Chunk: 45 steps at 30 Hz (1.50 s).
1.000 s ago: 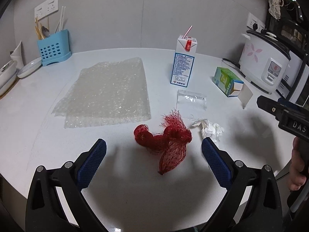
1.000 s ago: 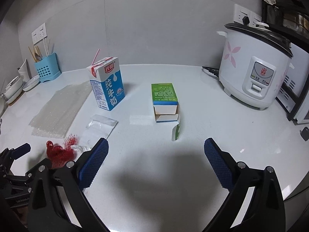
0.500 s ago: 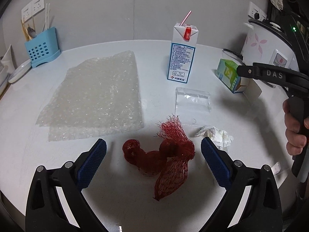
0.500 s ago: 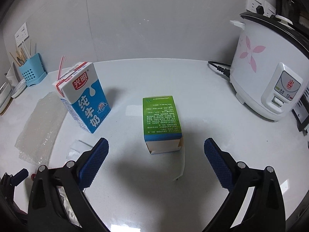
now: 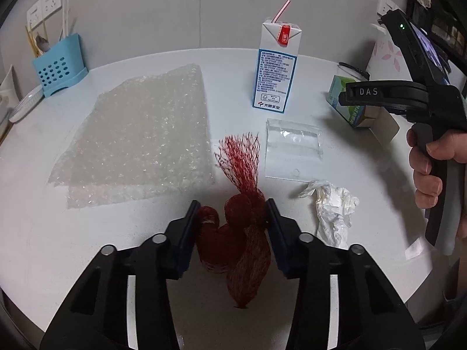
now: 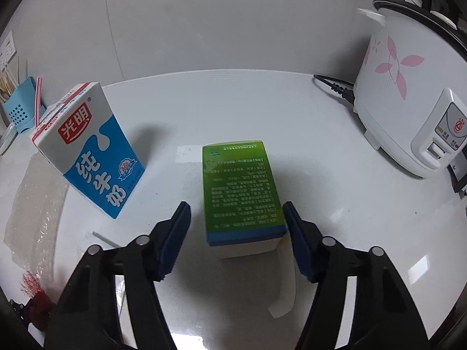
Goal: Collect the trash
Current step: 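Grasp the red net bag with the left tool while the right tool grasps the green box, then carry the red net bag and green box down over the wastebasket with both tools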
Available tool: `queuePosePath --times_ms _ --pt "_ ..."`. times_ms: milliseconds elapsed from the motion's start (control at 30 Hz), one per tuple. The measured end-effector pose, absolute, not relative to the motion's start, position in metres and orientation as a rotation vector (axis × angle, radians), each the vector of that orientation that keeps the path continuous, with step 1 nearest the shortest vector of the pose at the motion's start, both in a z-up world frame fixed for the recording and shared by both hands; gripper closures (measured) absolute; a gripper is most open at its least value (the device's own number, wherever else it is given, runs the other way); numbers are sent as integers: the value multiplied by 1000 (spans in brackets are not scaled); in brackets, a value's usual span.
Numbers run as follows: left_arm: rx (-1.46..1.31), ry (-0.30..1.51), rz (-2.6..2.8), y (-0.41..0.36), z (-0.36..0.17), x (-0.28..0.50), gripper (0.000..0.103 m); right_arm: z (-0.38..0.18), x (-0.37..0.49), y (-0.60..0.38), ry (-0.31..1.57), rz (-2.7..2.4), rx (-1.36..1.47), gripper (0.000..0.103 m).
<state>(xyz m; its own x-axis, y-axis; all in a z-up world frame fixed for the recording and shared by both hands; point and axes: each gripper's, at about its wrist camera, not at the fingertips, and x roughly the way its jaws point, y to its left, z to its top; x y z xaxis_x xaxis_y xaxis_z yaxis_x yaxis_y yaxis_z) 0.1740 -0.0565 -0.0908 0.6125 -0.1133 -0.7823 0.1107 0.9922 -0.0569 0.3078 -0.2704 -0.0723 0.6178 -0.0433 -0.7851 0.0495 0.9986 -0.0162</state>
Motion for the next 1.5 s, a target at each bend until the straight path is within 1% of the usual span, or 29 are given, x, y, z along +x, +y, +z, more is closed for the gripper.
queuePosePath --times_ms 33,67,100,200,867,1500 --pt "-3 904 -131 -56 -91 174 71 -73 308 -272 906 -59 14 55" --pt "1 901 -130 -56 -90 174 76 -73 308 -273 904 -60 15 56" --pt "4 896 -130 -56 -90 174 79 -73 309 -274 902 -65 12 56" --pt "6 887 -136 -55 -88 172 82 -73 307 -276 897 -71 8 57" --pt "32 844 -128 -56 -69 150 83 -51 266 -279 837 -63 9 57" --pt "44 798 -84 -53 -42 109 84 -27 184 -271 754 -25 17 57"
